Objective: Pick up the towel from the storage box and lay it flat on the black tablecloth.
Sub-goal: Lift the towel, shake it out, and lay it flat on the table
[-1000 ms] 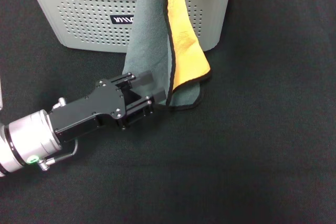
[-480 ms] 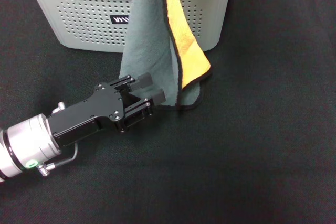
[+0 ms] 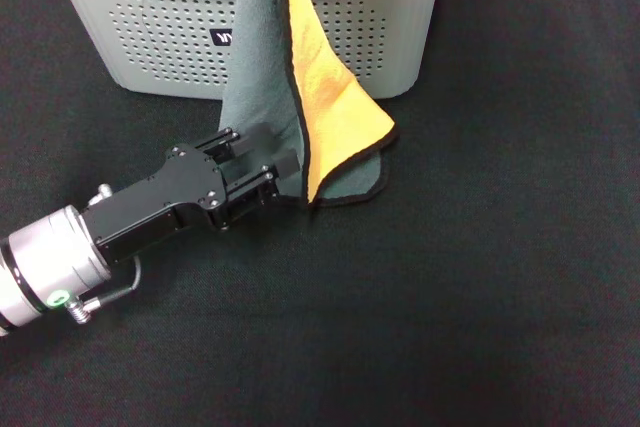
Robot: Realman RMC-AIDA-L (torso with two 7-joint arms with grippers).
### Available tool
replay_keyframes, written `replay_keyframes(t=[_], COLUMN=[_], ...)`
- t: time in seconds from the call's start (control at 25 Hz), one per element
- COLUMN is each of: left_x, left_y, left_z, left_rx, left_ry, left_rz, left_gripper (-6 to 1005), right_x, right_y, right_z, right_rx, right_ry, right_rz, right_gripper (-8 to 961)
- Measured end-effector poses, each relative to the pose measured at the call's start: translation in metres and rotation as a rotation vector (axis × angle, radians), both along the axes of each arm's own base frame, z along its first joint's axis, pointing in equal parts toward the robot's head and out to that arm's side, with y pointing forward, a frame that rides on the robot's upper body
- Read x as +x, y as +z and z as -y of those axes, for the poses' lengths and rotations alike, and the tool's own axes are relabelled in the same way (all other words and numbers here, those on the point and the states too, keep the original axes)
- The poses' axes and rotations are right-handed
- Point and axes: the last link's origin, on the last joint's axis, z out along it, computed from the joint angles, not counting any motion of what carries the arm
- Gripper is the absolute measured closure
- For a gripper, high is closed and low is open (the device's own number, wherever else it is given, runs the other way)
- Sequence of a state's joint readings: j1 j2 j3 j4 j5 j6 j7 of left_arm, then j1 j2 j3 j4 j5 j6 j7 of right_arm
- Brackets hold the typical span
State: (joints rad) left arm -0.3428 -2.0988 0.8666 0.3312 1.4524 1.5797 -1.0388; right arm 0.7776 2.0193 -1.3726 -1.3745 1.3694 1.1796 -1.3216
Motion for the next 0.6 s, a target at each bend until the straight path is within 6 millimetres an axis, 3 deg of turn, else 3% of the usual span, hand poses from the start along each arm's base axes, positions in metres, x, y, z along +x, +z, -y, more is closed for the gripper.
replay_keyframes(t=[0.6], left_x=[0.002], left_y=[-0.010], left_z=[0.002], left_rx=[-0.057], left_ry=[0.049], left_rz=[0.042], left_gripper=[454], right_x=[0.004], right_y=[0.001], right_z=[-0.014], right_rx=[0.022], right_ry=[0.050], right_rz=[-0.014], right_gripper=[946])
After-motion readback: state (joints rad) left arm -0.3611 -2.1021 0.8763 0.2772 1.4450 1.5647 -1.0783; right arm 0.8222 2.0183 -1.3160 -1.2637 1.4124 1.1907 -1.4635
